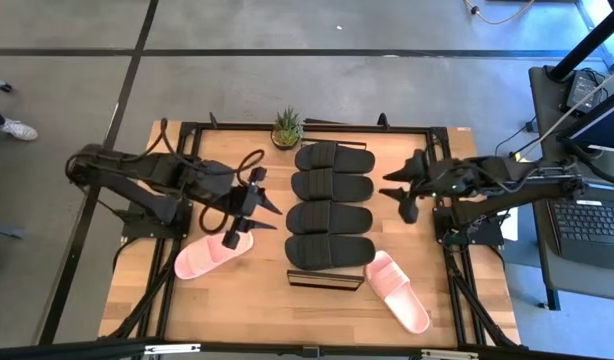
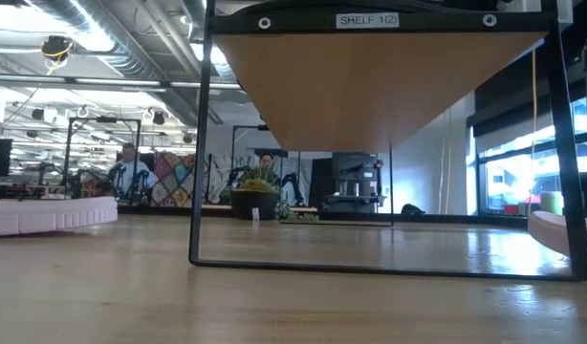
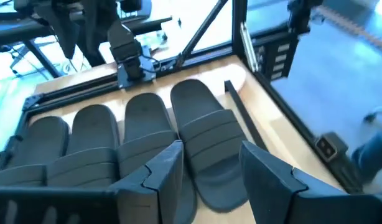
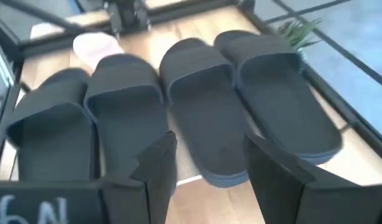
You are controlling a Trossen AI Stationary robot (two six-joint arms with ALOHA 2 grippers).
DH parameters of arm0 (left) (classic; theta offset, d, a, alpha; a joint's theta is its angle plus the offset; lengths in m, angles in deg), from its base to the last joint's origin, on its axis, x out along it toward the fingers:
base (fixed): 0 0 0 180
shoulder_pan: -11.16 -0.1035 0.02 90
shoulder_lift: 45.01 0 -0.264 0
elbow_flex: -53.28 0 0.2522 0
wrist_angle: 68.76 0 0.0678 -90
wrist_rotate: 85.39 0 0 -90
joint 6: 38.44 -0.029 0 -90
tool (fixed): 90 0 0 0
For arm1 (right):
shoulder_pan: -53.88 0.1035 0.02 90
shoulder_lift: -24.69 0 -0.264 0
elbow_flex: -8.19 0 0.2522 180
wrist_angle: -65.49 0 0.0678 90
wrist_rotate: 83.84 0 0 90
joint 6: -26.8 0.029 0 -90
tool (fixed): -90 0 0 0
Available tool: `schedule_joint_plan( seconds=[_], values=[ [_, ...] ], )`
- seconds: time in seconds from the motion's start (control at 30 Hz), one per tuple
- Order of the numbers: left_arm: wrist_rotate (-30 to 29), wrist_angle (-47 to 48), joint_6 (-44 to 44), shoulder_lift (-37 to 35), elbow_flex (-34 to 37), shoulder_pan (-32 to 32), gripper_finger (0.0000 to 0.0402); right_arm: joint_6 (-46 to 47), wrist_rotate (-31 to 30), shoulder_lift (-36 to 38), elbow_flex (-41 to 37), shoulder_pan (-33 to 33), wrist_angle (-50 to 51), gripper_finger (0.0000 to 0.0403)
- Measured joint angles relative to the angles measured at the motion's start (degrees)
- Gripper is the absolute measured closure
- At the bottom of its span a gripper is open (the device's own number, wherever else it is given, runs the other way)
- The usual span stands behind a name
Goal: Pick and place slides into the shelf
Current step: Put the right pink slipper under the shelf
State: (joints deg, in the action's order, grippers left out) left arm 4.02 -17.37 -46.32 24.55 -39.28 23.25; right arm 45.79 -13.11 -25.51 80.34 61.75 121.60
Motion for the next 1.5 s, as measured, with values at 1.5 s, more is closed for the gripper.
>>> schedule_joint_plan(
  seconds=[1.5],
  values=[
    [-10.6, -25.8, 10.3, -22.7, 34.6, -11.6, 0.0253, 111.5, 4.4, -34.4, 3.8, 47.3, 13.0, 0.0216]
  ],
)
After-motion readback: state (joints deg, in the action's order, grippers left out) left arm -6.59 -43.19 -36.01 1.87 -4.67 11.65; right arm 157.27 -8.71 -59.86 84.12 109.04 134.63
